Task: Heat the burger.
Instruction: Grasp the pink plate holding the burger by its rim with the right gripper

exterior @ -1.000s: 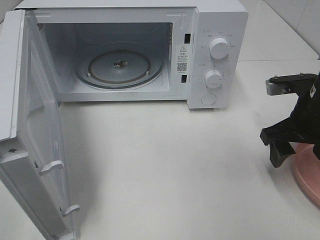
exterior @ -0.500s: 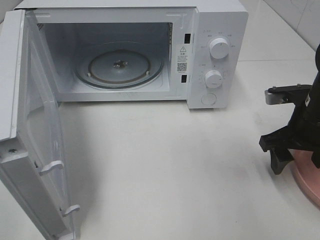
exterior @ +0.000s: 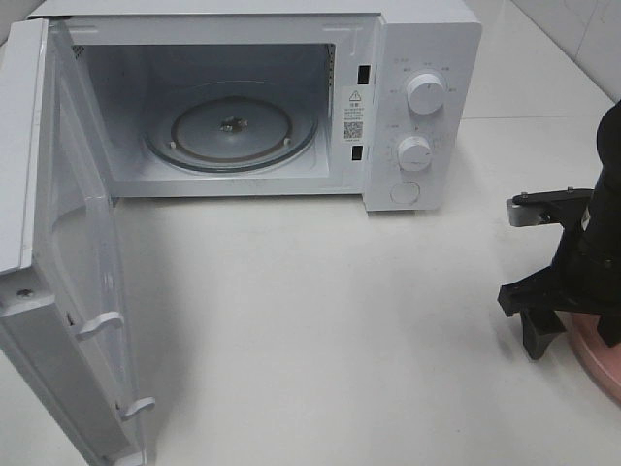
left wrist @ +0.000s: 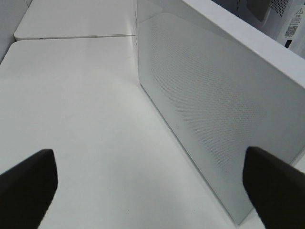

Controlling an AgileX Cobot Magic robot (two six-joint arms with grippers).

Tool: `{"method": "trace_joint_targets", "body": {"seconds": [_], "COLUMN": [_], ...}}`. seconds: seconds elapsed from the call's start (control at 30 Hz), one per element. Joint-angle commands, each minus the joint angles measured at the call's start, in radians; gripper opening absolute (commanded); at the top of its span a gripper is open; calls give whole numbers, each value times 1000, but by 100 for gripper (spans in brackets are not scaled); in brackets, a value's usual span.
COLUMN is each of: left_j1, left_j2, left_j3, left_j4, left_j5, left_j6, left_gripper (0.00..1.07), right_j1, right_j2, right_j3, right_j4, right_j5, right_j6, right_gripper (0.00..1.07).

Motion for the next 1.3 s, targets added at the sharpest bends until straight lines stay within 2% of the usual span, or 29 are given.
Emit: {"method": "trace_joint_targets", "body": {"seconds": [0.03, 0.73, 0.8, 0.9, 0.97, 1.0, 1.07, 1.1, 1.13, 1.17, 1.23, 1.3], "left_j1": [-5, -5, -5, -5, -5, -5, -5, -5, -5, -5, -5, -5], "left_j2": [-20, -20, -20, -20, -20, -20, -20, -20, -20, -20, -20, -20], "left_j3": [1, 1, 1, 1, 1, 1, 1, 1, 1, 1, 1, 1], "left_j4": [0, 0, 0, 0, 0, 0, 0, 0, 0, 0, 0, 0], "left_j5": [-6, -6, -6, -6, -6, -6, -6, -6, -6, -6, -6, -6], "left_j6": [-7, -7, -7, -7, -7, -7, -7, -7, -7, -7, -7, -7], "left_gripper": [98, 98, 98, 98, 98, 98, 98, 98, 98, 98, 98, 98], "right_j1": [-7, -7, -7, -7, -7, -7, -7, -7, -7, -7, -7, -7], "right_j2": [6, 52, 52, 52, 52, 52, 52, 52, 52, 52, 52, 52], "right_j3": [8, 19, 19, 19, 19, 19, 19, 19, 19, 19, 19, 19], "right_j4": [-12, -57, -65, -65, -66, -66, -66, -66, -65, -65, -65, -65], "right_j5": [-23, -60, -59, -59, -59, -59, -58, -58, -55, -55, -52, -51], "right_j6": [8, 38, 62, 65, 80, 80, 81, 81, 81, 81, 81, 81], "right_gripper": [76, 74, 64, 60, 43, 43, 19, 19, 9, 9, 0, 0]}}
